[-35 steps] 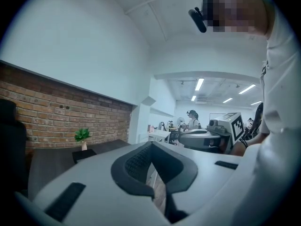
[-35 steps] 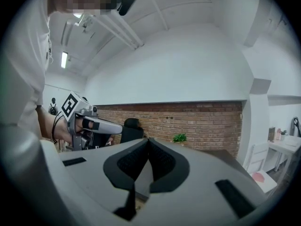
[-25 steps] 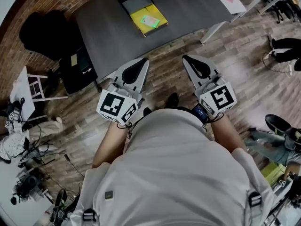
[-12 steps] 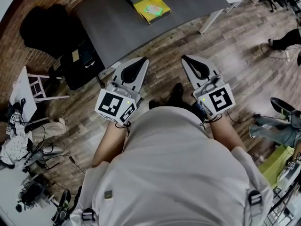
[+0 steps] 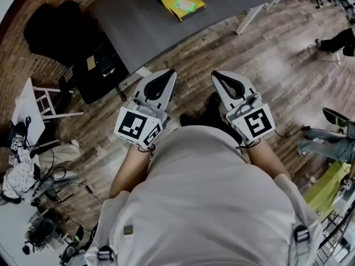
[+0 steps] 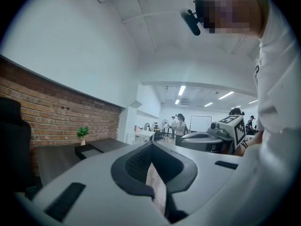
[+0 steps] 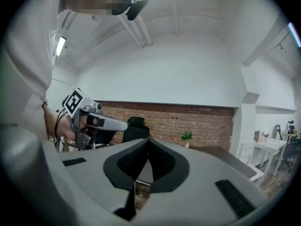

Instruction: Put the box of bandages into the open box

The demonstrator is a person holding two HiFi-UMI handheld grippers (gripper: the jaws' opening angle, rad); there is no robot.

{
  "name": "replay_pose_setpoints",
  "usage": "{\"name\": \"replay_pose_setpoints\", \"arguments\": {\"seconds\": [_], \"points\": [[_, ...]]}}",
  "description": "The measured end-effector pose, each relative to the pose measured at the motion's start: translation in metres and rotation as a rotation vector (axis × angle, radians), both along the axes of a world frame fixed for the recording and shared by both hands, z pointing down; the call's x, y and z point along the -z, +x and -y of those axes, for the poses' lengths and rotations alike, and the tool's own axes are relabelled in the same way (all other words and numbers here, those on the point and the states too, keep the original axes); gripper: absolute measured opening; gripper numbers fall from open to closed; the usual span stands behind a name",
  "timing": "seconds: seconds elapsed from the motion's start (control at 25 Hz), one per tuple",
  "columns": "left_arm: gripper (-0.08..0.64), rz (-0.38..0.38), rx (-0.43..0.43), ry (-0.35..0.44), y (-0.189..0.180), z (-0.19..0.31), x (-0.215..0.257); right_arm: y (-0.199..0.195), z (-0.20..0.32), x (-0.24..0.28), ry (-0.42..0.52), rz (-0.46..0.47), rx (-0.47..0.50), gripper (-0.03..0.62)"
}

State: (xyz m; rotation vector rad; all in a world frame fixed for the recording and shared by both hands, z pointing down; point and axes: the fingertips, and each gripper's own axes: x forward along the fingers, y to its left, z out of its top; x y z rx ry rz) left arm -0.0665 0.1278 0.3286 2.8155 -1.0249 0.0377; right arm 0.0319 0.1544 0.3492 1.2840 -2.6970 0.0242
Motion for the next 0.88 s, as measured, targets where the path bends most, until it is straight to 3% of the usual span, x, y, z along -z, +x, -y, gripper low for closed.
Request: {"name": "replay_pose_setpoints", "arguments": {"seconds": [0.4, 0.88], "points": [[0.015, -0.016, -0.006, 0.017, -0.021, -0.001, 0.001, -0.022, 0.000, 0.003, 0.030, -0.028, 0.005, 0.020], [0.015, -0.027, -0.007, 0.014, -0.018, 0.009, 0.000, -0.023, 0.012, 0.006, 0.011, -0.034, 0.005, 0.020]]}}
